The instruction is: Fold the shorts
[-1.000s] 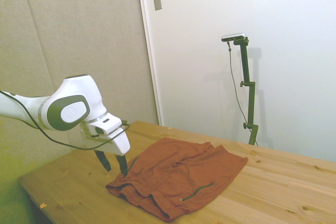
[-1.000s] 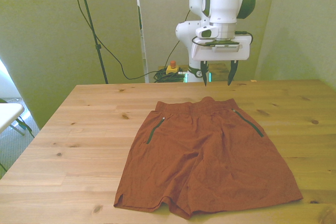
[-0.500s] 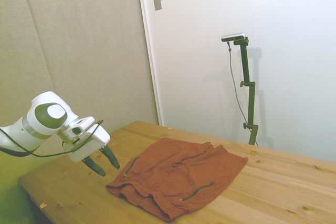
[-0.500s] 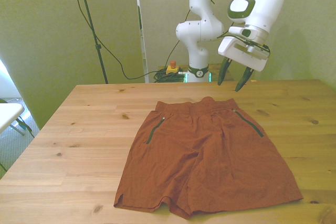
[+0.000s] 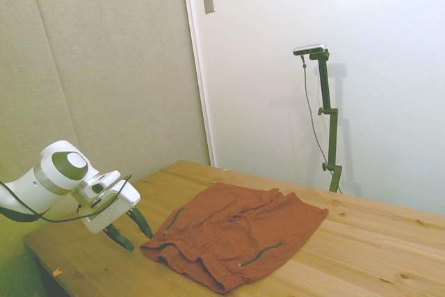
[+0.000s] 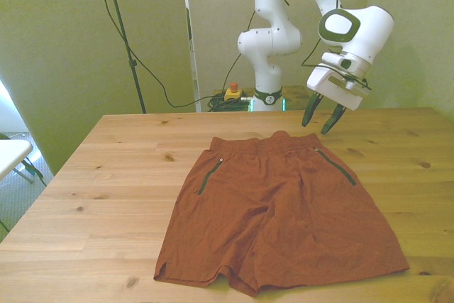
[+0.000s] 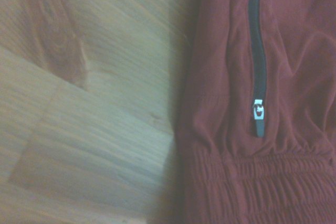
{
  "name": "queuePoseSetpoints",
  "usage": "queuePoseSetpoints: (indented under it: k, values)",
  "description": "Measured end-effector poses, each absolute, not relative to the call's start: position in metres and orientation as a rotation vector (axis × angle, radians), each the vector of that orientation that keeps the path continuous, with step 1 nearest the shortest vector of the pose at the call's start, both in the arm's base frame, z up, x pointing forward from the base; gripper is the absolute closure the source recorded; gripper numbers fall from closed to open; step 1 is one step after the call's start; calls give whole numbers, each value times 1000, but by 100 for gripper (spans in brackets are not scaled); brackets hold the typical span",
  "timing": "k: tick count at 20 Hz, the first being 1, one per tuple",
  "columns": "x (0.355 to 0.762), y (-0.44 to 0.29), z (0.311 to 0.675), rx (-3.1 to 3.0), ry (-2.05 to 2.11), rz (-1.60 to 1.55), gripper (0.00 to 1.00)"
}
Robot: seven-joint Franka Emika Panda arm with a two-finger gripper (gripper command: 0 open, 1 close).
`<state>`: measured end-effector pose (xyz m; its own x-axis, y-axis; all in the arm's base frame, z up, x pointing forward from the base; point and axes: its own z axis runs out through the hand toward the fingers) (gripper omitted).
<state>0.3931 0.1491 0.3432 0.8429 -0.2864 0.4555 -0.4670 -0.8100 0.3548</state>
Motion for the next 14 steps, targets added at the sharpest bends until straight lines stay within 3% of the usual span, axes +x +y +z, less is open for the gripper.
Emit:
queuePoseSetpoints:
  k: [6, 7, 14]
  values:
    - [404, 131, 333, 2495, -568, 554, 0]
    - [406, 130, 333, 2492, -573, 557, 100]
    - [417, 135, 332, 2515, -569, 585, 100]
